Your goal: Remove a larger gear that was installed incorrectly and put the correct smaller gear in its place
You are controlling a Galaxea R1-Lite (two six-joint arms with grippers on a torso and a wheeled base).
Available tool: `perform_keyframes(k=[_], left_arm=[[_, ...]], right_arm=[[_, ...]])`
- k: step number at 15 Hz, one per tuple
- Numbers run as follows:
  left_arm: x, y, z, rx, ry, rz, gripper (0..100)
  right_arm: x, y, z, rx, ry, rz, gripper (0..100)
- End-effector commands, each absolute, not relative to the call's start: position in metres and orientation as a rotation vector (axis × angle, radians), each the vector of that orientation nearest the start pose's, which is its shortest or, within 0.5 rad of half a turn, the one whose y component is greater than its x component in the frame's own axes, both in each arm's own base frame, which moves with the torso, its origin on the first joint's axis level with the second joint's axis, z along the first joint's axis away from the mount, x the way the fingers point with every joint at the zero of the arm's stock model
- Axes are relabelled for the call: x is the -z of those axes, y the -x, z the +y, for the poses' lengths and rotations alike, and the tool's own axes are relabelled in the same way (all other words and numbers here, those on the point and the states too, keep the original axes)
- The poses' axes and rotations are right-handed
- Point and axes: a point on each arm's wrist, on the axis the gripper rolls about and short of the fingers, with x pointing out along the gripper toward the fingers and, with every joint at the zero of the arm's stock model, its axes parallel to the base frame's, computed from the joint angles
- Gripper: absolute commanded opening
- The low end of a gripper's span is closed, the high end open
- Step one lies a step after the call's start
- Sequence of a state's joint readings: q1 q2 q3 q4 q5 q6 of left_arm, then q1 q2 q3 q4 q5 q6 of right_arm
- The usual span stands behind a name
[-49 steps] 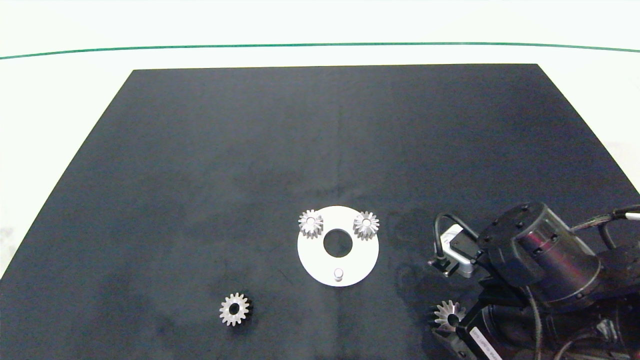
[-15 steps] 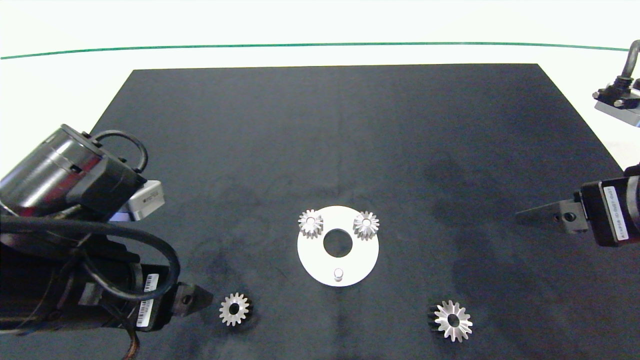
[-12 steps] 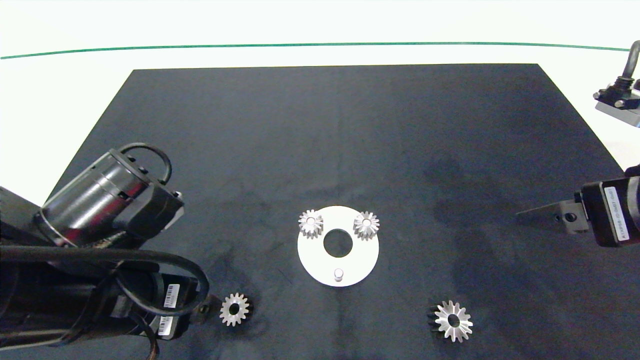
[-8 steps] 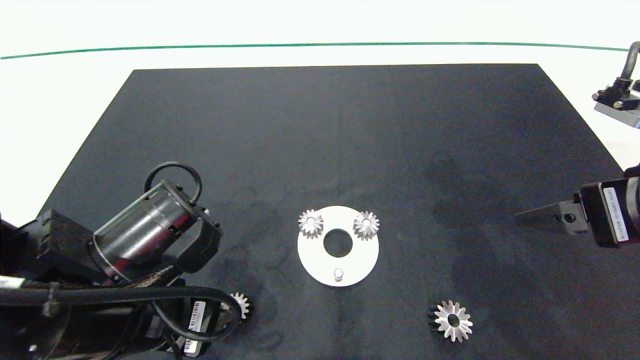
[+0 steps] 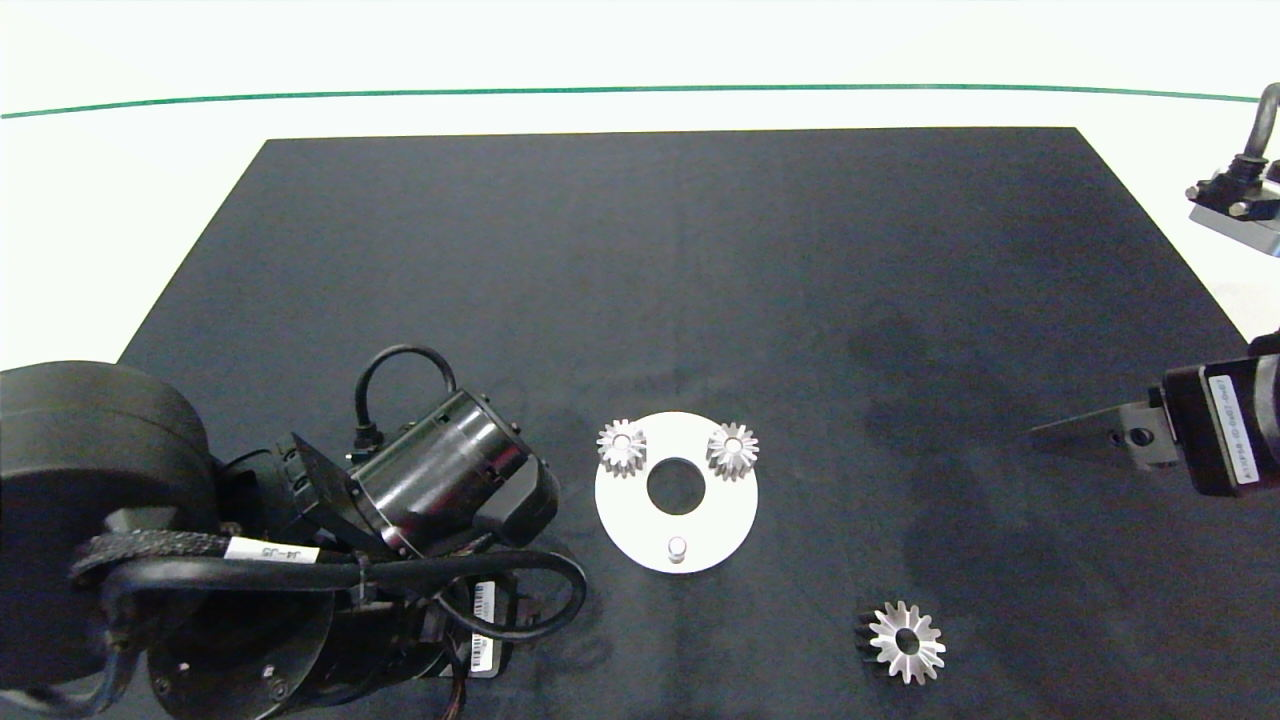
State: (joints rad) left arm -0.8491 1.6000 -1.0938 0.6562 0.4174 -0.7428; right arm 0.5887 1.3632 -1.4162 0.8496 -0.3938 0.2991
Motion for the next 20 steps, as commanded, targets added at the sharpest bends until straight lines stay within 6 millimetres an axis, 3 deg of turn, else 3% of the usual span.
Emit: perform_keyframes(k=[1,13,20], left_arm=[[-0.183,-0.169,-0.177,0.000,-0.016,1.002,100],[-0.169,-0.183,-0.175,-0.051,-0.007,1.019,100],[-0.165,-0.178,-0.172,-0.045,-0.003,1.012,86]], right_arm=[[-0.306,-0.154,0.092,-0.074,0.093,0.723,100],[-0.303,-0.153,0.092,-0.096,0.088,0.737,100],[-0.304,-0.153,0.092,-0.099,0.083,0.739,100]])
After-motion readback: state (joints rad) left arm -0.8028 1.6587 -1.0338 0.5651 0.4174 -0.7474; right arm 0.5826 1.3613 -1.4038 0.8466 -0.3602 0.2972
